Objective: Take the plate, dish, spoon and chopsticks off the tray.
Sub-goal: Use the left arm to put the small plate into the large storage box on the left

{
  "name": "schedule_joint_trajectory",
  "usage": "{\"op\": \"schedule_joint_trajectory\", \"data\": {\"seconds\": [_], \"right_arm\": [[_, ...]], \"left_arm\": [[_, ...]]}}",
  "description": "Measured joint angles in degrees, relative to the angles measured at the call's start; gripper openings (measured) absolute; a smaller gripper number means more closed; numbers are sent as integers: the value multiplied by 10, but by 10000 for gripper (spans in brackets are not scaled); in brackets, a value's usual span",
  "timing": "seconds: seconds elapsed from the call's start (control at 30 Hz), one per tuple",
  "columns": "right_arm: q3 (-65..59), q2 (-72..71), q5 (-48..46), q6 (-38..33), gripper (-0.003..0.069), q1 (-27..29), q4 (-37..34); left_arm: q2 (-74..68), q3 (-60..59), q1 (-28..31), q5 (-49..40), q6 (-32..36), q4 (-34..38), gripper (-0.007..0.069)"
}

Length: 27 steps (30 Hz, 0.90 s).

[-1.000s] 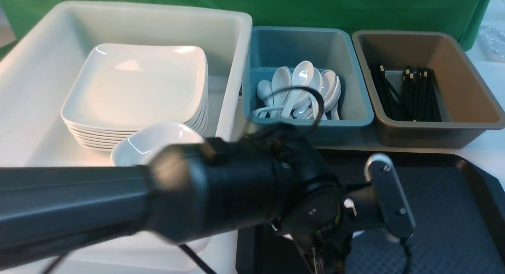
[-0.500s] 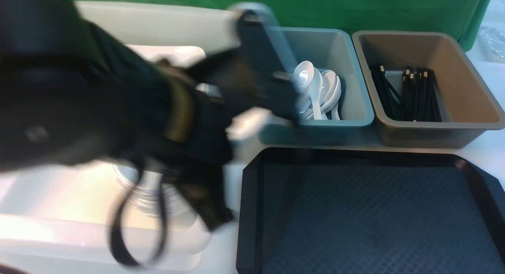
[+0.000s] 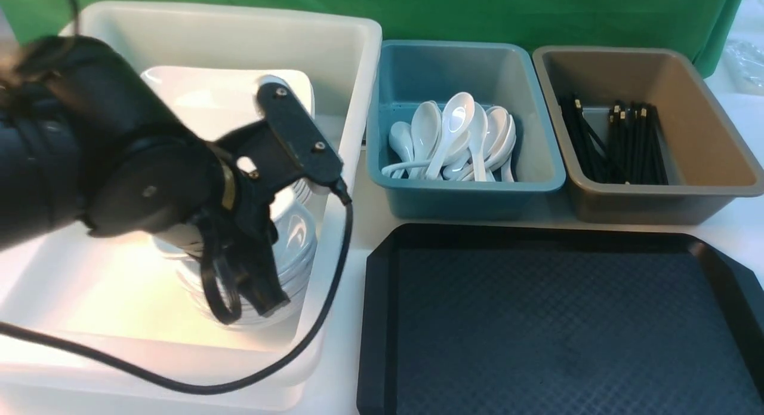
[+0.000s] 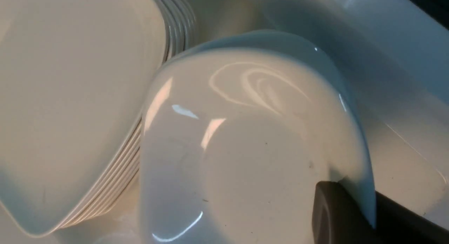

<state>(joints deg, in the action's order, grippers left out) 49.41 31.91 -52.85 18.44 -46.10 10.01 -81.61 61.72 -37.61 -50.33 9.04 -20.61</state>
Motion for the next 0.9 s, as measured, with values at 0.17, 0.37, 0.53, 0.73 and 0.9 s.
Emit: {"op": "schedule_joint_trajectory", "data": {"seconds": [0.17, 0.37, 0.53, 0.73, 0.9], "right_arm": [[0, 0, 1, 0, 85, 0, -1], [0, 0, -2, 0, 91, 0, -1], [0, 0, -3, 0, 91, 0, -6], [0, 0, -5, 0, 91, 0, -10], [0, 0, -7, 0, 99, 0, -11]], "left_arm": [[-32, 0, 0, 1, 1, -12, 31], [-42, 0, 0, 8, 0, -12, 141], [-38, 0, -1, 12, -23, -16, 367], [34, 16, -34, -3, -62, -5, 605], [179, 2, -78, 46, -100, 45, 570]]}}
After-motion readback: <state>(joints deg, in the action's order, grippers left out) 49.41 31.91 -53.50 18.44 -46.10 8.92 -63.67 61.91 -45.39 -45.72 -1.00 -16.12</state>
